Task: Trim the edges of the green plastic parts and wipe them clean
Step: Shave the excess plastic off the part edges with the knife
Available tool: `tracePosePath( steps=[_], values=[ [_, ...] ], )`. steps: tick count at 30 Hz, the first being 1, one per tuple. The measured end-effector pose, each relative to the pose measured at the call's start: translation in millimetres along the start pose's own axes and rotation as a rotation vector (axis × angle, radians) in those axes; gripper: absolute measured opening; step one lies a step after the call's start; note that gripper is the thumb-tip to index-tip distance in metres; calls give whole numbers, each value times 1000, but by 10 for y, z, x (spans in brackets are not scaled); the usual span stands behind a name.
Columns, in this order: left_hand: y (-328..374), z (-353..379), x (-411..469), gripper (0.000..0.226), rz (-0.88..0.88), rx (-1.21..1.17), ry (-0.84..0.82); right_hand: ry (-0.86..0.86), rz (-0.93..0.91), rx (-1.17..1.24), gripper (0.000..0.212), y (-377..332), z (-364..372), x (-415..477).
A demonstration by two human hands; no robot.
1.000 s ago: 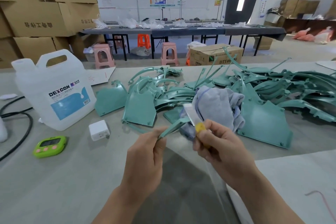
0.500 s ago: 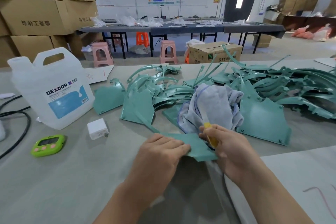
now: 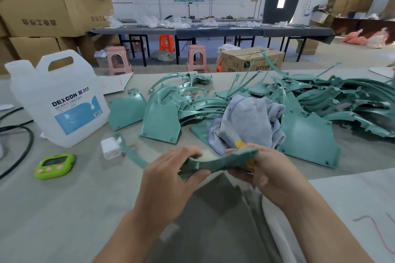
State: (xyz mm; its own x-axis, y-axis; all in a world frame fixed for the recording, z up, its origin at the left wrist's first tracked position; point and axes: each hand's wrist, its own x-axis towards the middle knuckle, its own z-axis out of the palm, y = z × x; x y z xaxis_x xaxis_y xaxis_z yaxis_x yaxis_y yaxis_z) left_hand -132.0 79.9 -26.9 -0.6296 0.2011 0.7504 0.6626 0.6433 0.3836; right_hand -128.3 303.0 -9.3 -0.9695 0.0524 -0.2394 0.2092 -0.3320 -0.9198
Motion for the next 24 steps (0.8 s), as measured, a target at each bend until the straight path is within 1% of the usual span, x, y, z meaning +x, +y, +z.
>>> tracePosePath(
  steps=[1, 3, 4, 5, 7, 9, 11, 13, 14, 15, 17, 18, 19, 21, 23, 24],
  values=[
    [6, 6, -8, 27, -14, -2, 4, 90, -53, -12, 35, -1, -8, 9],
    [12, -10, 11, 21, -34, 44, 26, 303, -216, -17, 32, -31, -67, 25],
    [12, -28, 28, 20, -59, 80, 41, 362, -319, -39, 28, -52, -98, 24],
    [12, -42, 42, 21, -97, 108, 55, 380, -418, -74, 27, -72, -104, 6],
    [13, -53, 47, 25, -168, 121, 74, 337, -569, -161, 28, -70, -61, -28],
    [23, -39, 38, 30, -198, 97, 82, 272, -679, -323, 18, -22, 62, -80],
    [36, -29, 31, 30, -202, 78, 85, 184, -760, -507, 13, 52, 174, -137],
    [45, -28, 21, 28, -185, 56, 78, 148, -801, -672, 16, 114, 224, -164],
    [49, -27, 15, 26, -168, 42, 75, 184, -806, -733, 16, 128, 223, -158],
    [54, -26, 13, 25, -155, 30, 73, 253, -800, -774, 17, 129, 211, -139],
    [62, -25, 19, 25, -148, 20, 73, 437, -743, -822, 27, 120, 157, -88],
    [61, -23, 22, 26, -150, 22, 73, 483, -727, -810, 29, 116, 134, -71],
    [60, -20, 21, 27, -154, 23, 73, 469, -732, -765, 29, 114, 124, -75],
    [39, -16, 17, 27, -153, 17, 72, 336, -786, -666, 24, 111, 154, -109],
    [16, -16, 6, 27, -150, -2, 65, 256, -808, -692, 18, 122, 226, -144],
    [5, -18, 5, 27, -154, -8, 62, 273, -791, -720, 20, 139, 227, -117]
  ],
)
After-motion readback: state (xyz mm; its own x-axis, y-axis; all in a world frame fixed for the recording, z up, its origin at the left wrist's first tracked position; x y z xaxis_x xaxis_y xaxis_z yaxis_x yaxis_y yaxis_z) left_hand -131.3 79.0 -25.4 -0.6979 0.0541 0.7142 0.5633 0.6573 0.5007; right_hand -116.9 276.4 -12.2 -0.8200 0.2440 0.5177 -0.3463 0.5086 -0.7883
